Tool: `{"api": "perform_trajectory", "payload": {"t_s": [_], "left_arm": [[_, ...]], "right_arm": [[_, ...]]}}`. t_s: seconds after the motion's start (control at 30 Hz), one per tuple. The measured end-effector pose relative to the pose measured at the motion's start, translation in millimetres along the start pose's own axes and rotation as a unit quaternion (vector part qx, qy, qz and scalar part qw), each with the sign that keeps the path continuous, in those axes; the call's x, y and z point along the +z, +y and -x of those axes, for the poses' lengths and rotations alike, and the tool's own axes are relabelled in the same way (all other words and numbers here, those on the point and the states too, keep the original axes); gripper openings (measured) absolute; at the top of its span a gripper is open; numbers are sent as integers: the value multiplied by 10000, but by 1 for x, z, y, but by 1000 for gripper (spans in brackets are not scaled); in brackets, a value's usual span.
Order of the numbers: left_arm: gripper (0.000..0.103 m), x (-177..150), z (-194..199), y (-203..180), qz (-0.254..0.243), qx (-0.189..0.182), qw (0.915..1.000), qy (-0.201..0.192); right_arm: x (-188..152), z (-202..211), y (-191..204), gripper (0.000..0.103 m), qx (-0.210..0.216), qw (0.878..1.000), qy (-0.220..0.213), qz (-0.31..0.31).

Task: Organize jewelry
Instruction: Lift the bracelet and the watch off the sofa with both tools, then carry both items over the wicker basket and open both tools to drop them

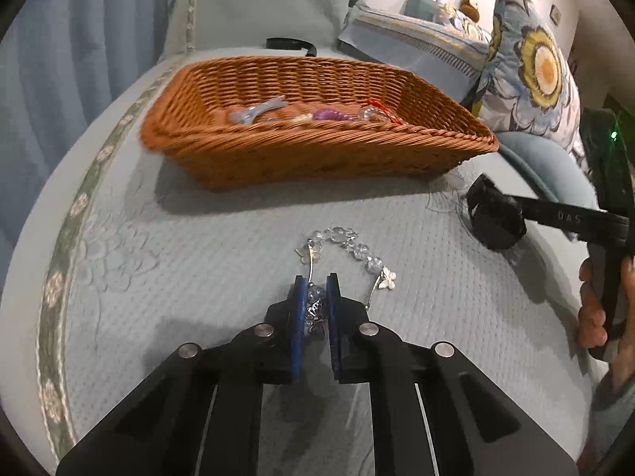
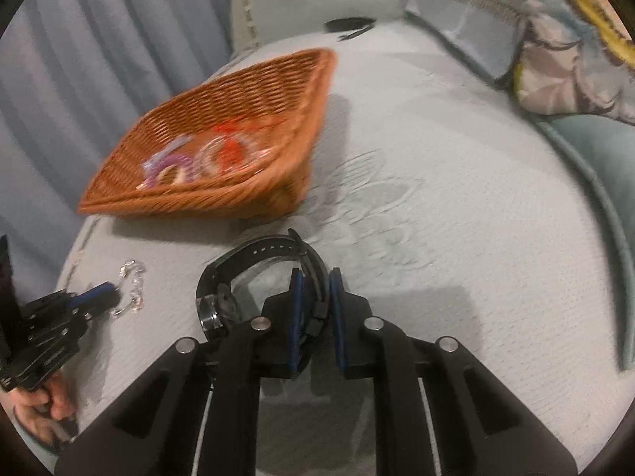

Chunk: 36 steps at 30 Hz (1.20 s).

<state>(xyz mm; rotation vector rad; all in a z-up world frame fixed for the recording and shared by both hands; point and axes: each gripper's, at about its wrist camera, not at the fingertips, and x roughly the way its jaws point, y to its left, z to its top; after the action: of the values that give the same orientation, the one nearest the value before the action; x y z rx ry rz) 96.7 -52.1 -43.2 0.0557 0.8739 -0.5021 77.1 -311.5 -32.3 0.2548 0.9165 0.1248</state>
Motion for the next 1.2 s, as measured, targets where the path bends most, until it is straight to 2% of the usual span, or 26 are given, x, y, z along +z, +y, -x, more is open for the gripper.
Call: {"api": "perform_trajectory", "payload": {"t_s": [0.17,0.2,0.23,0.33,0.4,0.5,0.6,0.63,0.7,0.73,0.8,0.97,1.1,1.2], "left_arm": [[11,-3,3,9,219,-227,9995,-82],[13,-3,4,8,201,-236,9995,-96],[21,-4,4,7,185,-217,9995,-102],[38,-4,5,0,65,125,9998,-137],[39,-4,3,-6,-41,348,9993,-129],[35,-4,-1,-14,-215,642,9977,-57],[7,-4,-2,-16,-336,712,9969,-47],[7,-3,-2,-17,-356,712,9968,-46],[7,-4,0,-16,-367,580,9976,-75],[7,-3,2,-15,-326,402,9986,-97],[7,0,7,-7,-41,-187,9997,-176],[7,7,30,1,159,-783,9954,-524],[7,12,52,4,190,-1068,9900,-904],[7,15,66,0,167,-1171,9867,-1117]], "right_arm": [[-5,-1,16,11,-83,9997,54,242],[-5,-2,16,11,-95,9996,59,241],[-5,-3,16,11,-82,9997,63,217],[-6,-3,14,12,-51,9999,46,114],[-6,-3,17,12,-161,9997,28,197],[-7,-5,24,12,-358,9989,-32,312],[-8,-4,30,11,-546,9975,-109,439],[-9,-4,33,11,-602,9969,-141,490],[-9,-1,35,10,-570,9968,-204,512],[-9,2,35,10,-493,9974,-216,481],[-8,6,35,10,-259,9984,-222,441],[-8,13,43,10,127,9988,-159,445],[-9,21,52,10,373,9981,-214,433],[-8,27,57,10,377,9978,-286,474]]}}
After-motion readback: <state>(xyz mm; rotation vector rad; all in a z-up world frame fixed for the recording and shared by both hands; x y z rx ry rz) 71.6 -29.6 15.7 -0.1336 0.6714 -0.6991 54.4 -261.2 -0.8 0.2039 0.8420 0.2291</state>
